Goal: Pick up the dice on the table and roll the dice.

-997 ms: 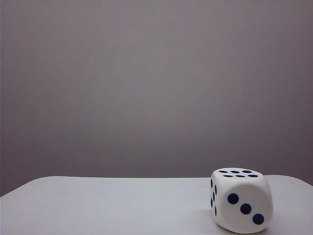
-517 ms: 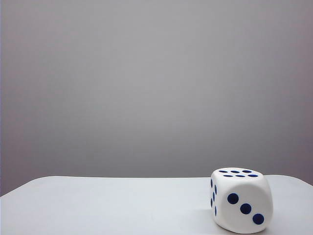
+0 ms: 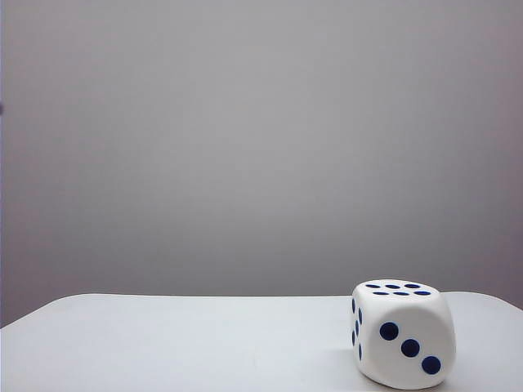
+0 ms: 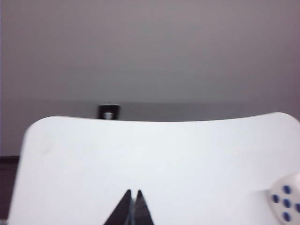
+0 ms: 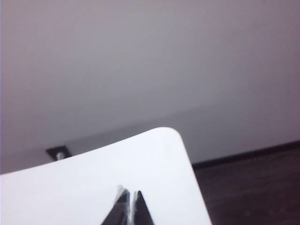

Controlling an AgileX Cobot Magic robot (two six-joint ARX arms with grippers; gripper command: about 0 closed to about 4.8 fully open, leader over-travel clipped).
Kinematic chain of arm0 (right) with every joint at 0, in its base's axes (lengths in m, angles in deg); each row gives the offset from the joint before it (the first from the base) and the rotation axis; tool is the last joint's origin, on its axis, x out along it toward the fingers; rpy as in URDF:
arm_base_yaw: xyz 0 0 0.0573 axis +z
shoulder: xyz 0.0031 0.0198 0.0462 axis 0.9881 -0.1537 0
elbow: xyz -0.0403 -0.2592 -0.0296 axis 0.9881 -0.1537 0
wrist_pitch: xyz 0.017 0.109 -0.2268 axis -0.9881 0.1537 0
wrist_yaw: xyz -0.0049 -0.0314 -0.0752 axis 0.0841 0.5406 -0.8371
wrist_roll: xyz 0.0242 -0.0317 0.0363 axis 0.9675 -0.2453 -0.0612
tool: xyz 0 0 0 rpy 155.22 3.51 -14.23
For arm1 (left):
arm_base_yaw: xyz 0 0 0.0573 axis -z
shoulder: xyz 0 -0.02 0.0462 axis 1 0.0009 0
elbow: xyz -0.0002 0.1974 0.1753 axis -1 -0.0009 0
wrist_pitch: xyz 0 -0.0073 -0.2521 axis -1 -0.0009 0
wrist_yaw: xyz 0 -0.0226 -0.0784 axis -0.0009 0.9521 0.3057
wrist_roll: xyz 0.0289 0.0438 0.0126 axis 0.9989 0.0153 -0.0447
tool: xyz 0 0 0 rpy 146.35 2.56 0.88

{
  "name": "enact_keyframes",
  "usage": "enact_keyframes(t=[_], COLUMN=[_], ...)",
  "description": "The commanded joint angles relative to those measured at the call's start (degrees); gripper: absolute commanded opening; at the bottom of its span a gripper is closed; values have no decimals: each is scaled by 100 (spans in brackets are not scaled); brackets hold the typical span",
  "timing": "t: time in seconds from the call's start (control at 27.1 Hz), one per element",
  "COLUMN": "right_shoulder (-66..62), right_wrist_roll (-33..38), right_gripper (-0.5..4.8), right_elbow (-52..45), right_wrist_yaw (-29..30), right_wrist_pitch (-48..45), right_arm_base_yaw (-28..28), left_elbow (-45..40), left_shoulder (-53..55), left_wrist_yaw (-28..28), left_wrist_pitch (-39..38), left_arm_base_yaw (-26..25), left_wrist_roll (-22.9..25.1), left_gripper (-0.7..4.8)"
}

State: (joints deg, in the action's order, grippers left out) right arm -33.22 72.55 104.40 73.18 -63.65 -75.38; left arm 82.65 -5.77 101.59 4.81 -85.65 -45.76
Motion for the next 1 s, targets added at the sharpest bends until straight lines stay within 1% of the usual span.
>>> enact_keyframes(t=[0.04,0.15,0.26,0.37,0.41,0.44,0.48,0.52,0.55,0.59,0.63,0.66,0.7,0.74,0.78,0.81,0.85,0.92,0.96,1.0], right_shoulder=[-1038,-1862,-2730,-3451,-3880,-4085,-4288,-4524,-4730,-4946,-5115,-5263,-5556,-5665,-5737,-5840,-5895,-6037,-6157,-6238], right_wrist_roll=[-144,-457,-920,-942,-918,-916,-890,-890,-876,-868,-868,-866,-857,-855,-857,-859,-859,-861,-859,-857], right_gripper=[13,13,14,14,35,75,128,205,262,301,312,313,343,362,389,430,452,454,454,454], right_elbow=[588,949,1196,1357,1495,1563,1631,1720,1803,1902,1985,2063,2194,2225,2225,2223,2223,2223,2223,2223], right_wrist_yaw=[673,1429,2085,2321,2435,2463,2555,2723,2861,3027,3180,3342,3620,3657,3718,3762,3801,4052,4266,4293], right_wrist_pitch=[-98,-94,-339,-553,-535,-540,-549,-542,-549,-527,-487,-413,-315,-299,-306,-317,-302,-278,-249,-216], right_arm_base_yaw=[4,7,9,9,9,9,9,9,9,9,20,35,42,42,42,42,42,44,44,74], left_elbow=[916,1587,2203,2616,2809,2885,2948,2990,3008,3010,3010,3010,3010,3010,3010,3010,3010,3012,3012,3012], left_shoulder=[903,1545,2135,2590,2833,2946,3086,3191,3300,3407,3495,3587,3722,3773,3814,3838,3847,3847,3847,3849], left_wrist_yaw=[647,984,1298,1268,1244,1213,1169,1132,1117,1132,1174,1200,1316,1399,1486,1604,1683,1895,2155,2264], left_wrist_pitch=[-9,-337,-776,-1095,-1320,-1399,-1464,-1497,-1497,-1493,-1495,-1495,-1497,-1497,-1508,-1512,-1510,-1493,-1482,-1480], left_arm_base_yaw=[2,9,149,433,632,745,896,1005,1099,1198,1276,1364,1471,1515,1545,1587,1598,1611,1611,1611], left_wrist_roll=[299,435,741,1082,1298,1366,1443,1512,1574,1613,1655,1666,1670,1668,1668,1670,1679,1692,1690,1692], left_gripper=[-6,-6,-6,-6,-6,-6,-5,-5,-5,-3,10,50,108,122,124,124,124,125,126,127])
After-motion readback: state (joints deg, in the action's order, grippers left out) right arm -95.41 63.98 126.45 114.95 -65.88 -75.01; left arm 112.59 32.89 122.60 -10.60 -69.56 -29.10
